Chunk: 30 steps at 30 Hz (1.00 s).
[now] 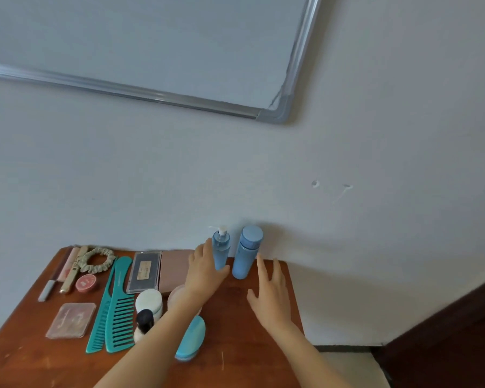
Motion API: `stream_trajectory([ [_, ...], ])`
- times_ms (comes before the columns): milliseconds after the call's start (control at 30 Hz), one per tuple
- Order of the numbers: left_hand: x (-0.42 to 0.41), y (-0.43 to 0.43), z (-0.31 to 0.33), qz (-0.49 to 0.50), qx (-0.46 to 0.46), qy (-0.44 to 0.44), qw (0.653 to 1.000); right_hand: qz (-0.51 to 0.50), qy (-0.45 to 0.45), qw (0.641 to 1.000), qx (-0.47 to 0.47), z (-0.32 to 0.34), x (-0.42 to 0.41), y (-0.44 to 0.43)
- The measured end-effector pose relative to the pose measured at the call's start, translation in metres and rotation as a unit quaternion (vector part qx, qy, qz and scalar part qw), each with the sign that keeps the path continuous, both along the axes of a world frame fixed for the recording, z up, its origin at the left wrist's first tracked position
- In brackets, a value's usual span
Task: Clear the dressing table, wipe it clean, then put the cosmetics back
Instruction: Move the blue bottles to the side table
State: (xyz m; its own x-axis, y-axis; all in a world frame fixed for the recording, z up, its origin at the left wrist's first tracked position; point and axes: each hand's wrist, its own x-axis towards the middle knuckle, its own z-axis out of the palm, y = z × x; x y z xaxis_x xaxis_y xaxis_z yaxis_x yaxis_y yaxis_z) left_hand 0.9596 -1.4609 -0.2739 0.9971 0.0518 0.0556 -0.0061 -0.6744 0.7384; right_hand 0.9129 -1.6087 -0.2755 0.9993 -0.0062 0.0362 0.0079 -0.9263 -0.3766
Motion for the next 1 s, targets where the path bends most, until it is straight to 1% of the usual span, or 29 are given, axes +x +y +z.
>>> stream_trajectory([
  [133, -0.024, 0.002, -0.001, -0.023, 0.034, -0.010, 0.999, 0.009, -0.003, 1.000, -0.021, 0.008, -0.014, -0.006],
  [233, -0.041, 0.005, 0.001, -0.032, 0.053, 0.001, 0.998, 0.018, -0.005, 0.999, -0.039, 0.016, -0.026, -0.011],
  [433, -0.078, 0.014, 0.008, -0.059, 0.120, -0.008, 0.991, 0.048, -0.024, 0.996, -0.070, 0.021, -0.052, -0.022],
  [533, -0.105, 0.017, 0.011, -0.074, 0.129, -0.034, 0.988, 0.051, -0.041, 0.995, -0.069, 0.014, -0.072, -0.026],
  [633, -0.140, 0.019, 0.010, -0.086, 0.131, -0.041, 0.987, 0.047, -0.034, 0.996, -0.067, 0.002, -0.102, -0.026],
  [800, -0.184, 0.015, 0.002, -0.157, 0.132, -0.014, 0.979, -0.014, -0.009, 0.998, -0.061, -0.010, -0.167, -0.029],
  [900, -0.192, 0.002, 0.001, -0.215, 0.117, -0.021, 0.970, -0.084, 0.008, 0.994, -0.073, -0.004, -0.213, -0.043],
  [1000, -0.199, -0.023, 0.008, -0.298, 0.104, -0.043, 0.948, -0.180, 0.011, 0.980, -0.087, 0.007, -0.267, -0.050],
])
